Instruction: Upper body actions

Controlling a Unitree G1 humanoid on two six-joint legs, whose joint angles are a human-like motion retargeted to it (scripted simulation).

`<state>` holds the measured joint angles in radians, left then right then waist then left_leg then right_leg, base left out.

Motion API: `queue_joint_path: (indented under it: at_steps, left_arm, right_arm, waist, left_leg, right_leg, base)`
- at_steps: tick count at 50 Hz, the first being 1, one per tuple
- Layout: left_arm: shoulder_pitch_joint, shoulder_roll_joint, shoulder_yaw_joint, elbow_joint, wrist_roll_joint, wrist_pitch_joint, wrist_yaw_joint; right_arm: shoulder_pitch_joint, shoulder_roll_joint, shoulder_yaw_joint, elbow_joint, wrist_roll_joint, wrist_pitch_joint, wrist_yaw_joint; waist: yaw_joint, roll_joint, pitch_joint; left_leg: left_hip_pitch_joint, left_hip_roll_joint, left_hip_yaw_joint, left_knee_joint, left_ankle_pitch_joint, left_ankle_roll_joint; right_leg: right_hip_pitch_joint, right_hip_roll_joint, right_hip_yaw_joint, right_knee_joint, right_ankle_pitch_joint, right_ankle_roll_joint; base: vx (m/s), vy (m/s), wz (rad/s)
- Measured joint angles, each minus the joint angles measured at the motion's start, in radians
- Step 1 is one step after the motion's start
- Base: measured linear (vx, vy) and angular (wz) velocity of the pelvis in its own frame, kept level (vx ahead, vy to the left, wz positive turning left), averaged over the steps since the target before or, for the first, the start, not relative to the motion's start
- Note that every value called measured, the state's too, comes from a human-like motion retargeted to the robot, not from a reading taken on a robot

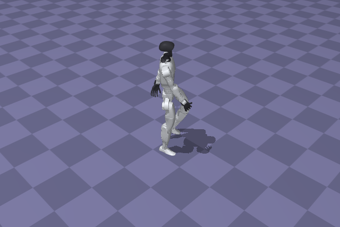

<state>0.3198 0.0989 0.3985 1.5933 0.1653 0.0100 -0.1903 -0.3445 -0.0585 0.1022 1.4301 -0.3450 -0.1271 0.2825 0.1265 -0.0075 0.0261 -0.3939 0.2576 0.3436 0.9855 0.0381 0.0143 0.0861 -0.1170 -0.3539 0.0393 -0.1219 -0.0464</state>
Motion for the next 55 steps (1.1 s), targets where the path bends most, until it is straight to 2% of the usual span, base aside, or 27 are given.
queue_joint_path:
  at_steps: [5,10,13,15,20,27,34,37,40,42,44,49,55]
  left_arm:
    - [-0.037,0.009,0.004,-0.019,-0.024,-0.006,0.013]
    - [-0.068,0.013,-0.004,-0.033,-0.043,-0.013,0.028]
    - [-0.079,0.010,-0.012,-0.045,-0.046,-0.020,0.031]
    - [-0.083,0.005,-0.016,-0.050,-0.046,-0.025,0.033]
    - [-0.103,-0.006,-0.022,-0.055,-0.043,-0.032,0.030]
    - [-0.151,0.005,-0.059,-0.033,-0.031,-0.035,0.042]
    - [-0.248,0.063,-0.249,0.033,0.051,-0.022,0.080]
    - [-0.306,0.062,-0.323,0.029,0.077,-0.015,0.094]
    - [-0.378,0.040,-0.333,0.005,0.075,-0.024,0.091]
    - [-0.429,0.024,-0.338,-0.022,0.054,-0.033,0.094]
    - [-0.491,0.014,-0.341,-0.049,0.020,-0.041,0.087]
    - [-0.658,-0.016,-0.270,-0.125,-0.059,-0.067,0.097]
    - [-0.793,-0.052,-0.234,-0.224,-0.122,-0.128,0.141]
  right_arm:
    - [0.041,-0.008,-0.002,0.022,-0.035,-0.005,-0.029]
    - [0.080,-0.013,0.002,0.034,-0.058,-0.009,-0.046]
    - [0.099,-0.019,0.004,0.037,-0.086,-0.008,-0.063]
    - [0.116,-0.023,0.005,0.040,-0.106,-0.013,-0.075]
    - [0.156,-0.049,0.009,0.052,-0.161,-0.029,-0.098]
    - [0.241,-0.096,-0.031,0.088,-0.223,-0.041,-0.161]
    - [0.339,-0.124,-0.122,0.138,-0.204,-0.041,-0.206]
    - [0.383,-0.135,-0.156,0.148,-0.210,-0.045,-0.220]
    - [0.412,-0.152,-0.172,0.162,-0.233,-0.054,-0.240]
    - [0.434,-0.163,-0.173,0.173,-0.259,-0.054,-0.264]
    - [0.454,-0.174,-0.174,0.184,-0.282,-0.047,-0.281]
    - [0.487,-0.190,-0.195,0.229,-0.306,-0.022,-0.294]
    - [0.538,-0.203,-0.229,0.270,-0.283,0.008,-0.315]
  waist:
    - [-0.030,-0.002,-0.028]
    - [-0.065,0.012,-0.040]
    - [-0.080,0.030,-0.049]
    - [-0.096,0.041,-0.059]
    - [-0.143,0.040,-0.072]
    - [-0.131,0.019,-0.074]
    - [-0.122,-0.003,-0.044]
    - [-0.126,-0.005,-0.017]
    - [-0.133,0.009,0.004]
    - [-0.150,0.031,0.017]
    - [-0.184,0.049,0.042]
    - [-0.271,0.067,0.112]
    - [-0.334,0.069,0.118]
  left_leg:
    - [0.144,-0.082,0.004,-0.282,0.015,-0.023]
    - [0.270,-0.155,-0.070,-0.550,-0.003,-0.066]
    - [0.341,-0.166,-0.063,-0.687,-0.038,-0.113]
    - [0.377,-0.170,-0.040,-0.763,-0.059,-0.121]
    - [0.398,-0.190,-0.033,-0.836,-0.122,-0.087]
    - [0.426,-0.229,-0.015,-0.866,-0.166,-0.037]
    - [0.460,-0.261,-0.015,-0.863,-0.192,0.007]
    - [0.476,-0.260,-0.011,-0.858,-0.199,0.024]
    - [0.476,-0.235,0.013,-0.853,-0.204,0.034]
    - [0.473,-0.205,0.020,-0.847,-0.205,0.037]
    - [0.472,-0.176,0.018,-0.837,-0.204,0.041]
    - [0.466,-0.121,0.006,-0.808,-0.200,0.049]
    - [0.443,-0.099,-0.018,-0.805,-0.188,0.065]
  right_leg:
    - [-0.003,0.006,-0.029,-0.003,-0.009,0.011]
    - [0.003,0.031,-0.053,-0.002,-0.018,0.021]
    - [0.002,0.057,-0.055,0.001,-0.023,0.026]
    - [0.000,0.071,-0.058,0.001,-0.025,0.031]
    - [-0.005,0.061,-0.077,0.012,-0.030,0.057]
    - [-0.008,0.029,-0.056,0.042,-0.030,0.092]
    - [-0.017,-0.005,-0.017,0.152,-0.030,0.122]
    - [-0.042,-0.014,0.007,0.254,0.033,0.146]
    - [-0.121,-0.025,0.028,0.418,0.167,0.175]
    - [-0.210,-0.016,0.057,0.558,0.238,0.142]
    - [-0.294,-0.016,0.058,0.705,0.208,0.114]
    - [-0.479,-0.122,-0.049,1.034,0.122,0.003]
    - [-0.712,-0.152,-0.013,1.252,0.099,-0.032]
  base:
    - [0.10,0.03,0.30]
    - [0.14,0.05,0.20]
    - [0.18,0.11,0.01]
    - [0.18,0.09,0.08]
    - [0.20,0.16,0.14]
    - [0.23,0.19,-0.16]
    - [0.22,0.22,-0.23]
    - [0.11,0.19,-0.17]
    - [0.00,0.18,-0.33]
    - [-0.02,0.17,-0.23]
    - [-0.07,0.13,0.10]
    - [-0.11,0.07,0.27]
    - [-0.01,0.03,0.15]
